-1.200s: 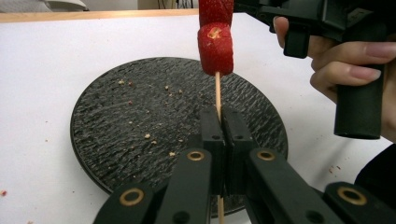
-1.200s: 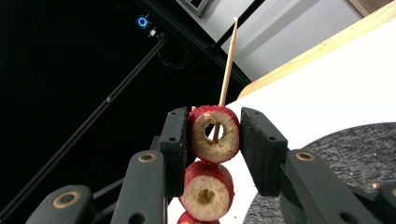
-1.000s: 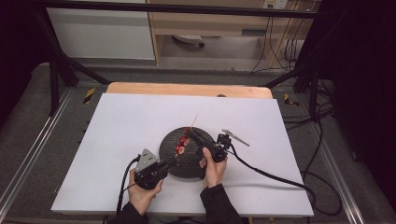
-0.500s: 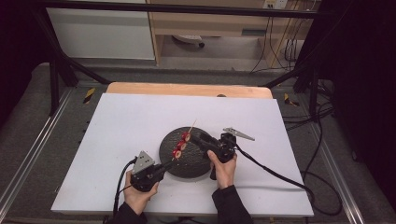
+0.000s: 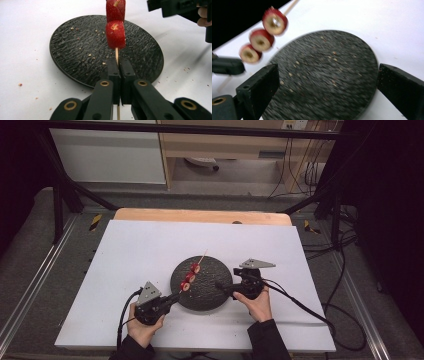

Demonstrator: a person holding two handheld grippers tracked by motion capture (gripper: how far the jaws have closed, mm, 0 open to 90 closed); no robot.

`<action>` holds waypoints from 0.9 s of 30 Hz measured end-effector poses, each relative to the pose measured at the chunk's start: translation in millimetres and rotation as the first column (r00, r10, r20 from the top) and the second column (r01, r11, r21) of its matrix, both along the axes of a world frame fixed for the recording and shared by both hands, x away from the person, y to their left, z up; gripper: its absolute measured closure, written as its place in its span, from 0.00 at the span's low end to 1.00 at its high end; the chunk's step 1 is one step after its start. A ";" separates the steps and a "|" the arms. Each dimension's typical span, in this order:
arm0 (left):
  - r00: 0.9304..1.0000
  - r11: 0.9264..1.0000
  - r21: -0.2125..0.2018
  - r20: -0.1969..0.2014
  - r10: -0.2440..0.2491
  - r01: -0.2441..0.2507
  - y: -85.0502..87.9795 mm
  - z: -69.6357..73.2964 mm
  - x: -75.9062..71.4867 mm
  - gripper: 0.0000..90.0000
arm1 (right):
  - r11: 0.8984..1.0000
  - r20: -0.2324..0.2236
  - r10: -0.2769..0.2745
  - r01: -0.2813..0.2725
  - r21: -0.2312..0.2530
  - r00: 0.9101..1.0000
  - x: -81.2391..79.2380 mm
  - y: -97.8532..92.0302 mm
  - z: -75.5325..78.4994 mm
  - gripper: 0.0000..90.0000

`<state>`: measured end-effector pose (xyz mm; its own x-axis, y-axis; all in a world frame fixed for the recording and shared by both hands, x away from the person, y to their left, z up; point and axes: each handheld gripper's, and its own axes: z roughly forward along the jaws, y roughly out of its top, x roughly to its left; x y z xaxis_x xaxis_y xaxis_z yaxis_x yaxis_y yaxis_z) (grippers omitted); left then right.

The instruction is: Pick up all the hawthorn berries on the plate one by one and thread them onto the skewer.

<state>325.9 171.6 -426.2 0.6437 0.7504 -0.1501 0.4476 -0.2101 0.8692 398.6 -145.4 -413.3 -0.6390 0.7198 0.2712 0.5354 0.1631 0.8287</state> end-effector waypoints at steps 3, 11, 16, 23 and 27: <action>1.000 1.000 0.004 -0.008 -0.002 0.002 2.1 0.2 0.8 0.98 | 1.000 -0.008 0.004 -0.005 -0.019 1.000 -1.5 -11.7 -4.1 0.03; 0.999 1.000 0.015 -0.034 -0.012 0.012 5.1 1.3 4.5 0.98 | 0.997 -0.013 0.011 -0.011 -0.071 1.000 -10.3 -43.6 -14.4 0.01; 0.999 0.999 0.023 -0.049 -0.023 0.024 6.5 5.2 7.3 0.98 | 0.993 -0.011 0.012 -0.013 -0.113 1.000 -16.5 -62.1 -24.4 0.01; 0.997 0.998 0.045 -0.070 -0.035 0.039 7.4 12.8 14.3 0.98 | 0.992 -0.017 0.014 -0.016 -0.125 1.000 -25.1 -86.1 -35.9 0.01; 0.996 0.996 0.080 -0.078 -0.041 0.047 6.4 18.9 19.2 0.98 | 0.992 -0.026 0.010 -0.013 -0.127 1.000 -29.1 -95.0 -39.7 0.01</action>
<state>345.1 178.0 -407.3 0.6652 0.7335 -0.1396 0.5006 -0.2995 0.8122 369.5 -240.4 -453.0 -0.6416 0.7421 0.1941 0.5537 0.2729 0.7867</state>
